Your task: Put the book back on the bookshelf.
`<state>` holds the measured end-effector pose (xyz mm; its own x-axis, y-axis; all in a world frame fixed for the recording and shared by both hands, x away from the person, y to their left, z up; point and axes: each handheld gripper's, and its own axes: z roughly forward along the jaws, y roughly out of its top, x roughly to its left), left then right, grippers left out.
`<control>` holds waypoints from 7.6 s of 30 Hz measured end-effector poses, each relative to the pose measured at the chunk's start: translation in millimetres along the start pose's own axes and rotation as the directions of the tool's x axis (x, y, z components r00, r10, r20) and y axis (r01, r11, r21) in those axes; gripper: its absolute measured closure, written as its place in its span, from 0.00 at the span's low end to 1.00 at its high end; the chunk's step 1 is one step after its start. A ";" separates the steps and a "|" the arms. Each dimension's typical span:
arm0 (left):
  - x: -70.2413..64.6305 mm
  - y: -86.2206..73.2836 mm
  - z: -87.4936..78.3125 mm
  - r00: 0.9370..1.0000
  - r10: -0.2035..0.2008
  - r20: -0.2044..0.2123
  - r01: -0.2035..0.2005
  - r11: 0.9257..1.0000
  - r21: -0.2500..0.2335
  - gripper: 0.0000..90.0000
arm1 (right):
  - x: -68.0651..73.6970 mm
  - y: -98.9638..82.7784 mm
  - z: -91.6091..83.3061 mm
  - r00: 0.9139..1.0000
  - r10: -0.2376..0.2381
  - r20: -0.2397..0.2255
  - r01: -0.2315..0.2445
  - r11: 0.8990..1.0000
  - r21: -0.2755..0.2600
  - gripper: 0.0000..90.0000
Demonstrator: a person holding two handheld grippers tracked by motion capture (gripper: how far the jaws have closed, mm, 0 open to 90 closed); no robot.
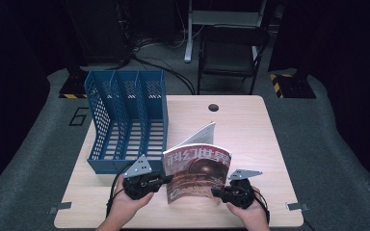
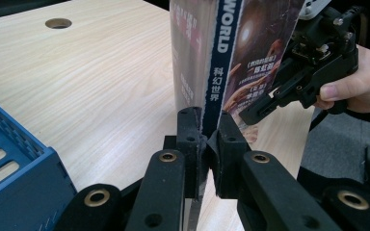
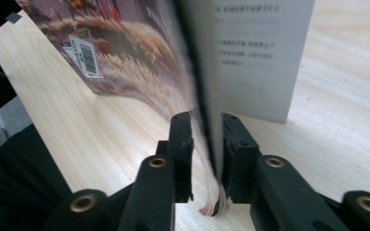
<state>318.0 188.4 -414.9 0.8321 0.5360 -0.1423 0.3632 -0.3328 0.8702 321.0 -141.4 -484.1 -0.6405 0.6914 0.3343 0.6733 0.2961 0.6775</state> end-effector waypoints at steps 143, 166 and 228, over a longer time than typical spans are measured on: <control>-25.7 153.1 19.4 0.981 0.195 0.001 -0.182 0.913 0.364 0.93 | 7.9 8.7 -8.8 0.993 -0.006 0.121 0.039 0.959 -0.279 0.73; -23.9 147.0 9.8 0.986 0.168 0.003 -0.160 0.931 0.328 0.87 | 4.1 7.1 -9.0 0.990 -0.005 0.142 0.041 0.966 -0.255 0.78; -16.5 190.6 -30.0 0.988 0.150 -0.047 -0.130 0.949 0.287 0.93 | -2.6 2.4 -6.3 0.989 0.011 0.147 0.027 0.966 -0.255 0.63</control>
<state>361.0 139.4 -232.5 0.8563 0.5163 0.0123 0.3564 -0.6080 0.7094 321.9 -146.7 -479.2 -0.5717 0.7842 0.2414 0.5388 0.1369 0.8312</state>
